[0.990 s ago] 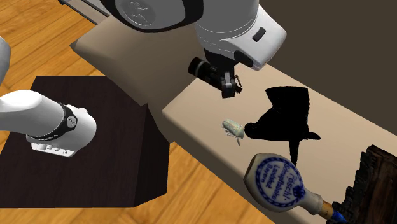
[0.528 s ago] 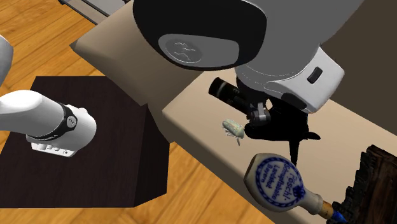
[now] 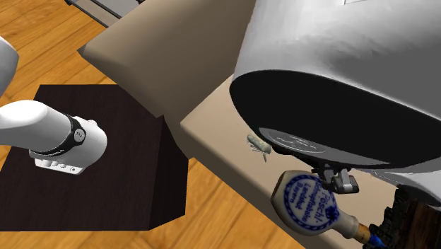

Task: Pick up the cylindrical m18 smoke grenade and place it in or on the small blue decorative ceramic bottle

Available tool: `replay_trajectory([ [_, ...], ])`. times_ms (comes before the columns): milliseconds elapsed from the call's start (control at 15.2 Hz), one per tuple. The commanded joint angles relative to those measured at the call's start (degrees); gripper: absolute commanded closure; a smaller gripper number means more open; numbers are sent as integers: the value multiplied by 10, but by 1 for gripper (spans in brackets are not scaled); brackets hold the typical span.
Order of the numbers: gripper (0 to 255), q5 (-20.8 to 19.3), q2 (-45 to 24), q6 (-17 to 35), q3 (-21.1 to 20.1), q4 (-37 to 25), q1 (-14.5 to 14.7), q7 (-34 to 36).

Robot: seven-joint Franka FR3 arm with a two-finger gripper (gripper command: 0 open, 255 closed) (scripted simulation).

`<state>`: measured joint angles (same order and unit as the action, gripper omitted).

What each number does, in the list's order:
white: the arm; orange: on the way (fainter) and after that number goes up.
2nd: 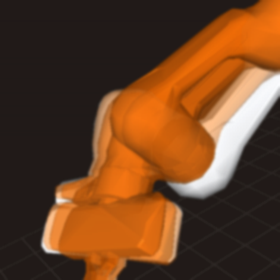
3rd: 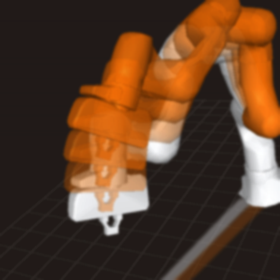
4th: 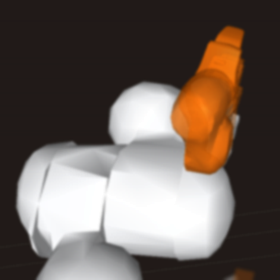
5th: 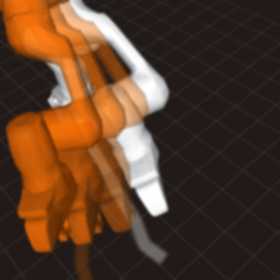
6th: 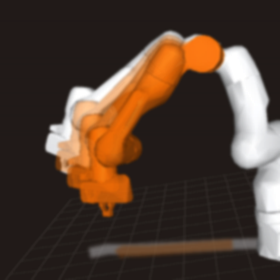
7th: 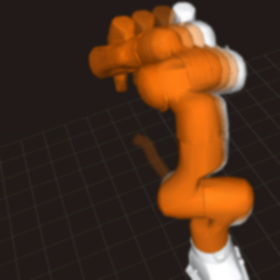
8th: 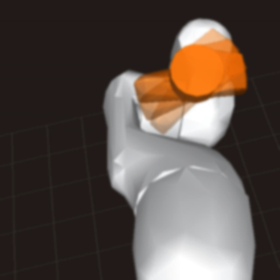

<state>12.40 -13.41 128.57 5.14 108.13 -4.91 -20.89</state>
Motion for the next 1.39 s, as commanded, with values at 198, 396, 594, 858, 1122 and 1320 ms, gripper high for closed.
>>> replay_trajectory([
  [198, 255, 12, -95, -54, 10, -142, -34, -37],
  [396, 255, 18, -156, -93, 13, -238, -56, -54],
  [594, 255, 23, -227, -142, 14, -355, -80, -66],
  [858, 255, 26, -278, -155, 13, -417, -94, -73],
  [1122, 255, 29, -285, -129, 12, -397, -94, -79],
  [1320, 255, 31, -291, -111, 11, -385, -93, -82],
])
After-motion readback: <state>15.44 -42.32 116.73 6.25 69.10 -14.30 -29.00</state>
